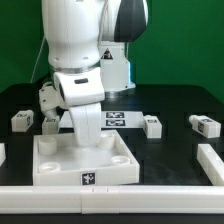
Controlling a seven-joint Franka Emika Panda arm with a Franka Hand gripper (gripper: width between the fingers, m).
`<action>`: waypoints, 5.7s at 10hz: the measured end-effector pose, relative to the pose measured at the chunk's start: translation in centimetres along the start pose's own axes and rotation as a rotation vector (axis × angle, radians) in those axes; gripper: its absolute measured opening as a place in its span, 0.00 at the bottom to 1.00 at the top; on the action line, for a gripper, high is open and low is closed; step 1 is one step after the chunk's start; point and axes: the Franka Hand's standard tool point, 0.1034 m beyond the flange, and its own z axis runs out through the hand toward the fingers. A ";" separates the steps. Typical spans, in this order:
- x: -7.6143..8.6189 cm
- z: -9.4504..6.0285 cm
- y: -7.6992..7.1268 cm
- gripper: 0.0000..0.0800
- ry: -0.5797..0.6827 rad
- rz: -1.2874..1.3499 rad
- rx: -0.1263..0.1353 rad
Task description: Assemble one leg
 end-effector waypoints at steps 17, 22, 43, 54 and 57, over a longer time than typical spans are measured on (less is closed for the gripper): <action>12.0 -0.5 7.0 0.09 0.004 0.257 -0.037; 13.1 -0.4 7.3 0.09 0.004 0.233 -0.030; 16.2 -4.5 3.0 0.81 -0.039 0.529 -0.058; 24.2 -3.8 2.6 0.81 -0.021 1.272 -0.085; 24.7 -3.9 2.5 0.81 -0.034 1.272 -0.069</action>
Offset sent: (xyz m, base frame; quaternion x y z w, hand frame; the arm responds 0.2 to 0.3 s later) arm 0.0000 0.0000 0.0000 0.0000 0.0000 0.0000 1.0000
